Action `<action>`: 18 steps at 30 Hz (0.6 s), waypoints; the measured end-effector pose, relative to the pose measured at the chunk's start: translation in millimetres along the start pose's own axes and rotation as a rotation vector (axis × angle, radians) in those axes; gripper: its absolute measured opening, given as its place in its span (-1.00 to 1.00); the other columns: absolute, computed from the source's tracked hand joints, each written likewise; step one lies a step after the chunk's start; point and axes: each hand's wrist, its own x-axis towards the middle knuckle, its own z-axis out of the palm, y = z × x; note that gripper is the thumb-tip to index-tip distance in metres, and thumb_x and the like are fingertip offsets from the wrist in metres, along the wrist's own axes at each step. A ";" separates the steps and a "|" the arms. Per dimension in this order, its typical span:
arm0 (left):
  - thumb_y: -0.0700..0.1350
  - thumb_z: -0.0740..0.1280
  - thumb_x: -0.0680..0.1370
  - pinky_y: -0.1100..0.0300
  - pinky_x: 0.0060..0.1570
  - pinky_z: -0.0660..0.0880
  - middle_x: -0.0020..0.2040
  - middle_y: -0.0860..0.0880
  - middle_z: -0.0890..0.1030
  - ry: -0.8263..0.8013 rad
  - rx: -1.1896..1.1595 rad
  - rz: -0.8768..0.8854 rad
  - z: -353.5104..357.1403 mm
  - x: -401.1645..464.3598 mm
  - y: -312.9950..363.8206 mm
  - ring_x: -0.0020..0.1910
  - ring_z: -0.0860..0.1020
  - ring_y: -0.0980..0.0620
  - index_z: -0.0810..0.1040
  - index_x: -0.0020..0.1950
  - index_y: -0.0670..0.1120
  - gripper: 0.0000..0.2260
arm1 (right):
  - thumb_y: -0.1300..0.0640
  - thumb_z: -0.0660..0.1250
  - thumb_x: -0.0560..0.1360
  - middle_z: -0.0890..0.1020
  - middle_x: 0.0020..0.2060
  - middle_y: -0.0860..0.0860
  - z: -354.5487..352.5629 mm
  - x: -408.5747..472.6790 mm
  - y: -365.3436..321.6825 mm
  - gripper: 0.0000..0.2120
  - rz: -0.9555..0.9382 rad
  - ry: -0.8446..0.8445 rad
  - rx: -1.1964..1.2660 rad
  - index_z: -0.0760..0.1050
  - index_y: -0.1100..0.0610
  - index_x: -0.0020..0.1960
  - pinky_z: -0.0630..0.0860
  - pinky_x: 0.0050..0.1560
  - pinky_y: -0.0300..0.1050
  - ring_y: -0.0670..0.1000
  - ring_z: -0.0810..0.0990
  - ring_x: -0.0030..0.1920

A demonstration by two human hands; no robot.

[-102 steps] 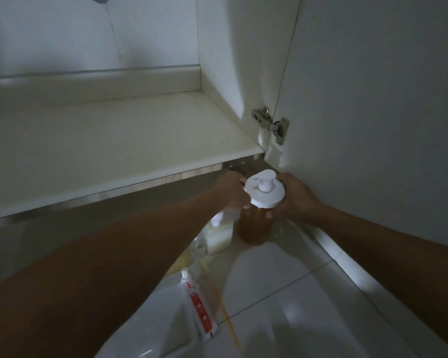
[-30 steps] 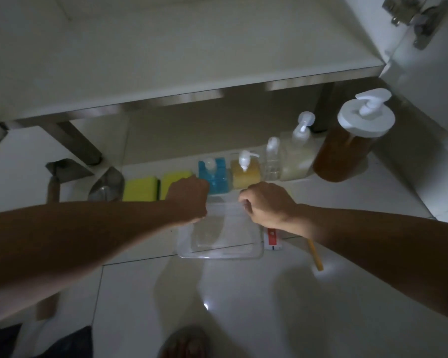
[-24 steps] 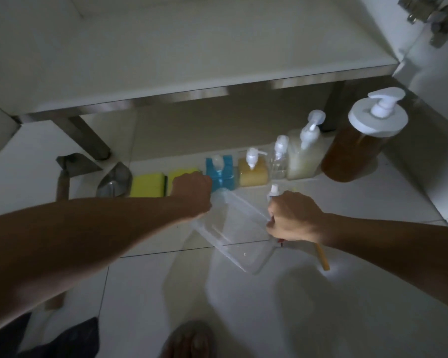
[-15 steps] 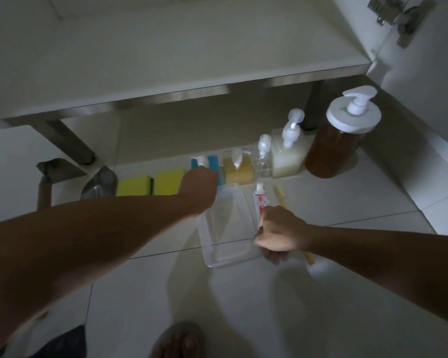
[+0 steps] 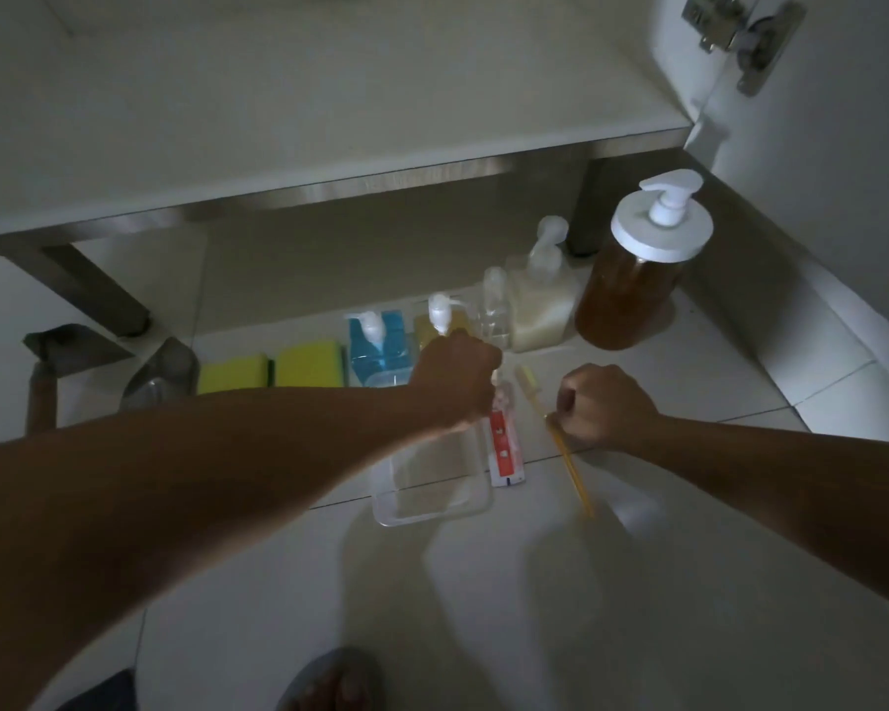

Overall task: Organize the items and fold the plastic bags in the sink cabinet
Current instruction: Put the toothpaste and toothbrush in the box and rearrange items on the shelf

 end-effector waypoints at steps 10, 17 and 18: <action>-0.23 0.40 0.48 0.05 0.05 0.50 0.24 -0.21 0.43 -0.209 0.150 0.020 12.2 38.8 24.4 0.15 0.53 -0.17 0.48 0.27 -0.21 -0.64 | 0.06 0.50 0.27 0.63 -0.23 0.03 15.5 -3.0 8.8 -0.82 0.040 -0.044 0.107 0.57 0.09 -0.20 0.61 -0.14 -0.07 0.08 0.64 -0.19; -0.25 0.40 0.47 0.09 -0.01 0.49 0.14 -0.22 0.54 -0.184 0.032 0.047 13.0 45.7 33.0 0.13 0.55 -0.18 0.49 0.17 -0.24 -0.71 | 0.12 0.55 0.28 0.67 -0.26 0.02 3.3 -8.7 22.1 -0.85 0.141 -0.056 0.167 0.63 0.10 -0.20 0.64 -0.12 -0.08 0.02 0.66 -0.22; -0.25 0.41 0.46 0.11 -0.06 0.48 0.12 -0.22 0.55 -0.176 -0.001 0.051 9.2 47.1 32.1 0.11 0.56 -0.18 0.50 0.14 -0.24 -0.72 | 0.13 0.56 0.28 0.68 -0.30 0.03 -0.6 -10.2 23.4 -0.86 0.144 -0.061 0.184 0.63 0.10 -0.22 0.66 -0.14 -0.05 0.01 0.68 -0.28</action>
